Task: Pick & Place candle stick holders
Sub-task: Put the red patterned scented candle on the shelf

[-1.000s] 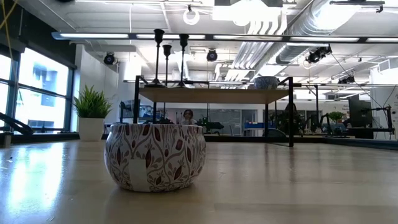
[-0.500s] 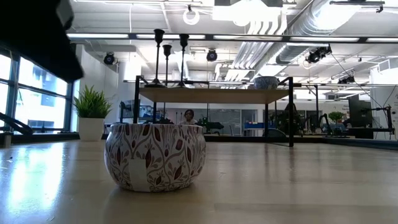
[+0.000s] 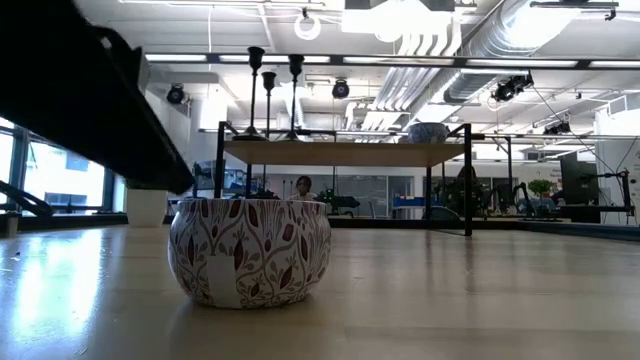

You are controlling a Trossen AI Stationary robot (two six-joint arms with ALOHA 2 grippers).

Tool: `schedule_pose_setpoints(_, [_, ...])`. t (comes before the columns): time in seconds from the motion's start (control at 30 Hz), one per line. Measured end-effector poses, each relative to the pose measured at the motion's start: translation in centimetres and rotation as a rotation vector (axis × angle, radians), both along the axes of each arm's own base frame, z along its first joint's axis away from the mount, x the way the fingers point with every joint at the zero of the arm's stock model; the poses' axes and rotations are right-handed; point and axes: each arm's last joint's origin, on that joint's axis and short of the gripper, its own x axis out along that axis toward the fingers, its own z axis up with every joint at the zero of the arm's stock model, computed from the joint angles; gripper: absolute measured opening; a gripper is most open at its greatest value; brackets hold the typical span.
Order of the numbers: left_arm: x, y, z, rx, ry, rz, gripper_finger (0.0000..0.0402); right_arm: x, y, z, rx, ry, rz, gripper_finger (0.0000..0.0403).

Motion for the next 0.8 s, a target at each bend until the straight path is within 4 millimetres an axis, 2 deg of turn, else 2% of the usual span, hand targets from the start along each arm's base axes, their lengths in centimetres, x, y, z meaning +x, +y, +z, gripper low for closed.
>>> schedule_pose_setpoints(0.43, [0.2, -0.1, -1.3, 0.036, 0.008, 0.006, 0.0351, 0.1, 0.1, 0.4, 0.001, -0.041, 0.011, 0.0397])
schedule_pose_setpoints(0.8, [0.3, 0.0, -1.3, 0.054, -0.020, 0.030, 0.0351, 0.2, 0.1, 0.4, -0.003, -0.045, 0.012, 0.0397])
